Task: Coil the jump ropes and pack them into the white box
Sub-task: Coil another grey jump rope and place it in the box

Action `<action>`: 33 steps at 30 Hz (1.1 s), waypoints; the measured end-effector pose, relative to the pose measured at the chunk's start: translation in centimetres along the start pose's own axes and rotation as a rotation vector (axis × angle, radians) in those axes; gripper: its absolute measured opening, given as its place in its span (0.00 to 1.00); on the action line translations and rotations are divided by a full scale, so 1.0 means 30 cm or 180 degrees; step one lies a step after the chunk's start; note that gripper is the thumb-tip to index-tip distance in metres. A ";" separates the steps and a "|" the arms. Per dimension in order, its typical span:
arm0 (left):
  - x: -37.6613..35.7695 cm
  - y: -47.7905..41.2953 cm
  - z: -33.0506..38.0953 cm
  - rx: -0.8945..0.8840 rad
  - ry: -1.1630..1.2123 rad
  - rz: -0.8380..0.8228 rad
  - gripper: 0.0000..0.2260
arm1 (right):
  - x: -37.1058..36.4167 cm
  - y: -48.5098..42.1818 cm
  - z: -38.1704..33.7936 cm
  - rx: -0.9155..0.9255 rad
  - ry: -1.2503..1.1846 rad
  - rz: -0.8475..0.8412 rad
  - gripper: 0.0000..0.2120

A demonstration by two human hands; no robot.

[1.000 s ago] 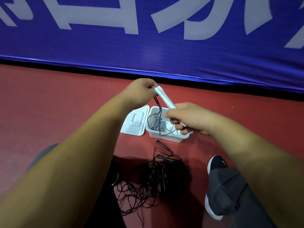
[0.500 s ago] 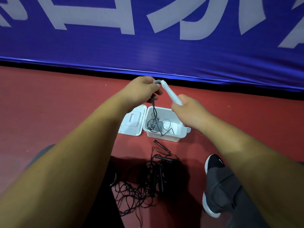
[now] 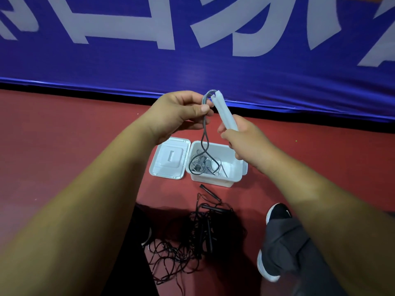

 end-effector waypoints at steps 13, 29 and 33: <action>-0.049 0.014 0.023 0.0098 0.0447 -0.0039 0.08 | -0.099 0.014 -0.071 0.0457 -0.0770 -0.0542 0.19; -0.013 0.011 -0.006 0.0191 0.0874 0.0102 0.07 | -0.068 -0.060 -0.028 -0.0007 -0.0042 0.0034 0.21; 0.022 0.017 -0.014 0.0238 0.0542 0.0261 0.05 | -0.080 -0.063 -0.026 0.0016 0.0085 -0.0078 0.20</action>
Point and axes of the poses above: each hand's wrist, its own y-axis away from the middle knuckle, its own x-axis out of the back of the hand, z = x × y, the point moved 10 cm from there along -y, towards the middle knuckle
